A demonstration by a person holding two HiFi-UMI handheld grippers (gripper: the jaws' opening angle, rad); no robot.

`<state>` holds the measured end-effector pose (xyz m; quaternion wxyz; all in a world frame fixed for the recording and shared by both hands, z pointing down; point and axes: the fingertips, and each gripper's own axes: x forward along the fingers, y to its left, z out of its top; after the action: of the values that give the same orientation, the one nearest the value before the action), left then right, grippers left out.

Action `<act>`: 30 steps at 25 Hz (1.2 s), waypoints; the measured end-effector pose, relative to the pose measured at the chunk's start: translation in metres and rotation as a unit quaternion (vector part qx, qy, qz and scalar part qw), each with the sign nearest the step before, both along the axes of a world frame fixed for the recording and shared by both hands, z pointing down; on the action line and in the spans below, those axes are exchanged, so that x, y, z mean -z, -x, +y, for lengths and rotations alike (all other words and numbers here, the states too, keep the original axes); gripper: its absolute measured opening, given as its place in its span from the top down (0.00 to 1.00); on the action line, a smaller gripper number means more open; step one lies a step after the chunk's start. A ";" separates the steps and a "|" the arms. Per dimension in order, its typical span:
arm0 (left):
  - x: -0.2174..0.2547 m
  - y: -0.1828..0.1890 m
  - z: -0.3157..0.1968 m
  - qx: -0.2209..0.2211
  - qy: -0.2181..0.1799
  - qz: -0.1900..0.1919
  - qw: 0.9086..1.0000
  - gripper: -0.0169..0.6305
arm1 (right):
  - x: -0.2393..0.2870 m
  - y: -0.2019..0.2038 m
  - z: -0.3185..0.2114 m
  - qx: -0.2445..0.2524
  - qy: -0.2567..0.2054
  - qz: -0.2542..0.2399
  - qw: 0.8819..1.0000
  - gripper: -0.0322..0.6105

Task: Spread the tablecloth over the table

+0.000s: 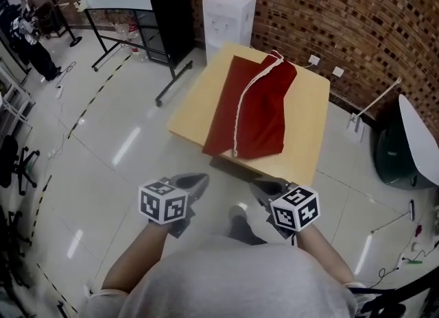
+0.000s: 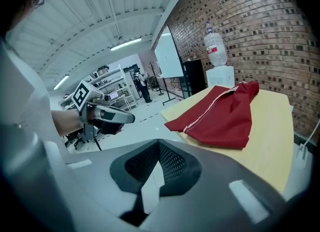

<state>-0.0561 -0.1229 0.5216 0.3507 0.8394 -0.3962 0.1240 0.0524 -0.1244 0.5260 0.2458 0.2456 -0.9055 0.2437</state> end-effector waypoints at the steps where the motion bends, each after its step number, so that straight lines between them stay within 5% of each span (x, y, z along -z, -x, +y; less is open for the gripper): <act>1: -0.008 0.004 -0.011 0.009 0.011 0.005 1.000 0.97 | -0.003 0.001 -0.011 0.003 0.000 0.003 1.000 0.95; 7: -0.066 0.029 -0.059 0.040 0.063 -0.009 0.997 0.90 | -0.025 0.008 -0.060 0.024 -0.026 0.040 0.999 0.94; 14: -0.115 0.038 -0.096 0.057 0.109 0.003 0.992 0.69 | -0.051 0.022 -0.090 0.074 -0.071 0.104 0.989 0.77; 20: -0.133 0.037 -0.115 0.070 0.126 0.038 0.989 0.67 | -0.074 0.037 -0.100 0.132 -0.126 0.182 0.966 0.68; 30: -0.140 0.023 -0.117 0.073 0.160 0.087 0.981 0.69 | -0.104 0.046 -0.112 0.146 -0.143 0.256 0.945 0.68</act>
<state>-0.0790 -0.2401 0.6611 0.5214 0.7493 -0.3991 0.0861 0.0066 -0.2361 0.6295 0.4641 0.1974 -0.8635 0.0026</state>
